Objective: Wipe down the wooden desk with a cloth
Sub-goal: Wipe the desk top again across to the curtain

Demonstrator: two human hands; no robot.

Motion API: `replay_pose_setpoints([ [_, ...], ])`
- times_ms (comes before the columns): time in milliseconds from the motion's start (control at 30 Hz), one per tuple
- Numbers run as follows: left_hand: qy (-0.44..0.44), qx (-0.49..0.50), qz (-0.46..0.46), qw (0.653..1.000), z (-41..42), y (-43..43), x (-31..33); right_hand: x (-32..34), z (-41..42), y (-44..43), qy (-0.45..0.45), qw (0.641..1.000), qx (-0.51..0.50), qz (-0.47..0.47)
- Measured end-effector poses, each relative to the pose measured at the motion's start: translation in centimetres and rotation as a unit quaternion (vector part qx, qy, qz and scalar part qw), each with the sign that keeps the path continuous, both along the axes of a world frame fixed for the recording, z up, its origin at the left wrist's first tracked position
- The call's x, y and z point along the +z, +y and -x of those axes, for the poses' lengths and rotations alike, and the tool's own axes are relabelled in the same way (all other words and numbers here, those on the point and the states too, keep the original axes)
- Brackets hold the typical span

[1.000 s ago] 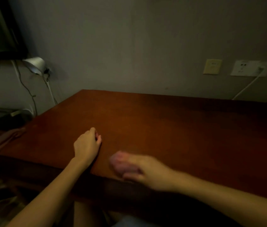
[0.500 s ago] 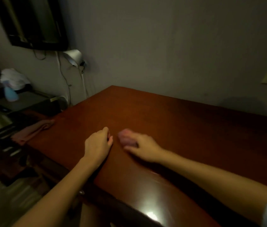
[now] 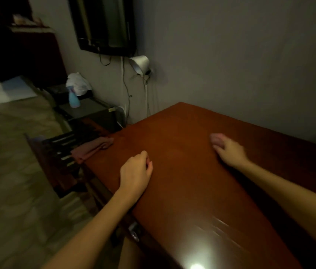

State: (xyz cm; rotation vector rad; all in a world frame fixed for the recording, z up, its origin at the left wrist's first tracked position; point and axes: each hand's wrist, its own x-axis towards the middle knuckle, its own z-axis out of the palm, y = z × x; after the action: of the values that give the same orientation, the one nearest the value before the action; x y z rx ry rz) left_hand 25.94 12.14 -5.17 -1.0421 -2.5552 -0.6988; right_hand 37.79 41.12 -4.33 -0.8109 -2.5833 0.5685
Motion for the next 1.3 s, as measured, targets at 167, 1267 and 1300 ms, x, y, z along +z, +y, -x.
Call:
replay_pose_setpoints([
  [167,0.028,0.034,0.012,0.999,2.0,-2.8,0.8,0.1,2.6,-16.0,-0.014,0.934,0.356,-0.017],
  [1267,-0.008,0.253,-0.109,0.961,13.0,-16.6,1.6,0.1,24.8,-14.2,-0.009,0.983,0.180,0.038],
  [1300,-0.012,0.261,-0.117,0.958,13.2,-16.8,1.9,0.2,24.8,-16.6,-0.013,0.971,0.232,0.056],
])
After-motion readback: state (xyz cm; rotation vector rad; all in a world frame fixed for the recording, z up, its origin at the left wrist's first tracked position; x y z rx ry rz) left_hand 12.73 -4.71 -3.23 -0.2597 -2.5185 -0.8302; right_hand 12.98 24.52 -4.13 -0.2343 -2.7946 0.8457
